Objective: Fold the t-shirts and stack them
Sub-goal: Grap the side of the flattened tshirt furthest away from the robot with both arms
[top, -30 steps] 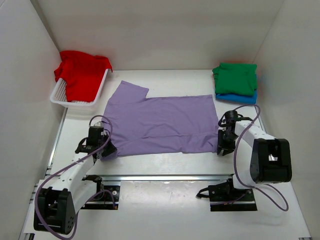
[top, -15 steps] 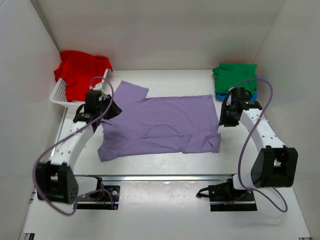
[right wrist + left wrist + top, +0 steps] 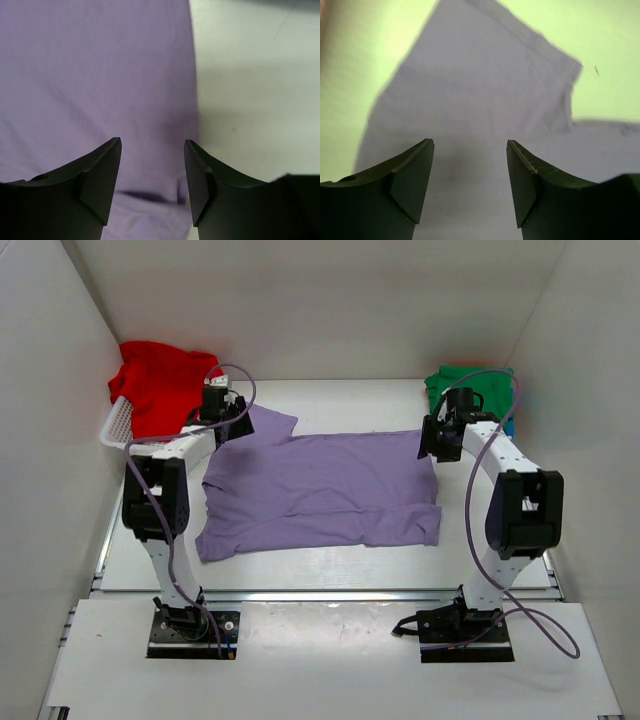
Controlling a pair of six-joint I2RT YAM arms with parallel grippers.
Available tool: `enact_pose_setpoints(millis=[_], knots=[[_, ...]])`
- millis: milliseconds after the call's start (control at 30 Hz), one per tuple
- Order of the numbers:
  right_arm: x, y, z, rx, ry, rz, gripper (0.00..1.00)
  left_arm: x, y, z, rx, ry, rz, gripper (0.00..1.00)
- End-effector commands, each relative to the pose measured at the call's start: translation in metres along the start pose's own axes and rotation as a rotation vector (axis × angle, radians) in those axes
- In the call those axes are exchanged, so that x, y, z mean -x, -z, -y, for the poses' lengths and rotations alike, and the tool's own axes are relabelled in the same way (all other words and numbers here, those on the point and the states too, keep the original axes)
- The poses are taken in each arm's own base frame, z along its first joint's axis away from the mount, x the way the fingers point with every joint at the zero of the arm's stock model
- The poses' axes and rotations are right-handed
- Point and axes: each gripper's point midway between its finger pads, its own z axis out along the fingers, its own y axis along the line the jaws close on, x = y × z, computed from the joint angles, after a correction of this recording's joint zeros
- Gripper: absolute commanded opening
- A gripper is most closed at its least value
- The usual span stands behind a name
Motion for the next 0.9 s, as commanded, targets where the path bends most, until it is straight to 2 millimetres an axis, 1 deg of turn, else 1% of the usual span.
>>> enact_pose_setpoints(millis=[0,33,67,100,133,167,200,233,267,300,333,367,433,467,500,533,633,667,700,767,800,833,867], knots=[[0.041,-0.011,0.007,-0.005,-0.004,0.078,0.51,0.069,-0.009,-0.001,0.052,-0.072,0.168,0.72],[0.051,-0.015,0.008,-0.007,0.001,0.089,0.51,0.060,-0.022,-0.009,0.082,-0.080,0.136,0.73],[0.048,-0.020,0.007,-0.001,-0.001,0.073,0.51,0.062,-0.031,-0.006,0.085,-0.090,0.122,0.72],[0.056,-0.023,0.007,-0.001,0.002,0.079,0.51,0.070,-0.033,-0.007,0.093,-0.088,0.130,0.74],[0.060,-0.028,0.008,-0.009,0.003,0.079,0.51,0.056,-0.046,-0.015,0.105,-0.081,0.085,0.74],[0.060,-0.031,0.007,-0.004,0.004,0.073,0.51,0.058,-0.052,-0.017,0.106,-0.068,0.079,0.74],[0.066,-0.032,0.018,-0.018,-0.013,0.082,0.51,0.054,-0.059,-0.024,0.110,-0.065,0.060,0.74],[0.066,-0.036,0.020,-0.022,-0.009,0.078,0.51,0.052,-0.062,-0.023,0.106,-0.065,0.052,0.74],[0.067,-0.037,0.020,-0.024,0.000,0.078,0.51,0.049,-0.065,-0.026,0.111,-0.063,0.038,0.74],[0.067,-0.041,0.022,-0.026,-0.006,0.075,0.50,0.052,-0.070,-0.031,0.131,-0.055,0.042,0.76],[0.066,-0.042,0.023,-0.030,-0.002,0.071,0.50,0.048,-0.071,-0.034,0.140,-0.061,0.014,0.76],[0.062,-0.044,0.025,-0.028,-0.015,0.058,0.51,0.050,-0.069,-0.035,0.145,-0.050,0.015,0.78],[0.058,-0.049,0.024,-0.021,-0.018,0.044,0.50,0.047,-0.071,-0.042,0.174,-0.036,-0.011,0.81],[0.062,-0.050,0.027,-0.018,-0.019,0.054,0.50,0.049,-0.074,-0.046,0.179,-0.040,-0.013,0.80],[0.063,-0.050,0.028,-0.021,-0.019,0.056,0.50,0.046,-0.073,-0.043,0.177,-0.056,-0.031,0.82],[0.060,-0.053,0.025,-0.021,-0.015,0.046,0.51,0.042,-0.074,-0.044,0.182,-0.058,-0.062,0.82],[0.064,-0.054,0.034,-0.030,-0.030,0.049,0.50,0.030,-0.080,-0.041,0.162,-0.069,-0.129,0.82],[0.062,-0.058,0.037,-0.035,-0.037,0.039,0.50,0.033,-0.084,-0.037,0.152,-0.068,-0.130,0.79],[0.069,-0.057,0.038,-0.037,-0.040,0.056,0.50,0.027,-0.084,-0.037,0.142,-0.066,-0.156,0.77],[0.070,-0.061,0.044,-0.052,-0.044,0.048,0.50,0.025,-0.086,-0.035,0.129,-0.060,-0.180,0.74],[0.074,-0.063,0.042,-0.042,-0.043,0.050,0.50,0.023,-0.089,-0.036,0.107,-0.053,-0.189,0.68],[0.075,-0.067,0.043,-0.046,-0.047,0.046,0.50,0.015,-0.091,-0.033,0.109,-0.066,-0.222,0.64],[0.073,-0.070,0.043,-0.055,-0.044,0.036,0.51,0.015,-0.092,-0.034,0.112,-0.066,-0.234,0.62]])
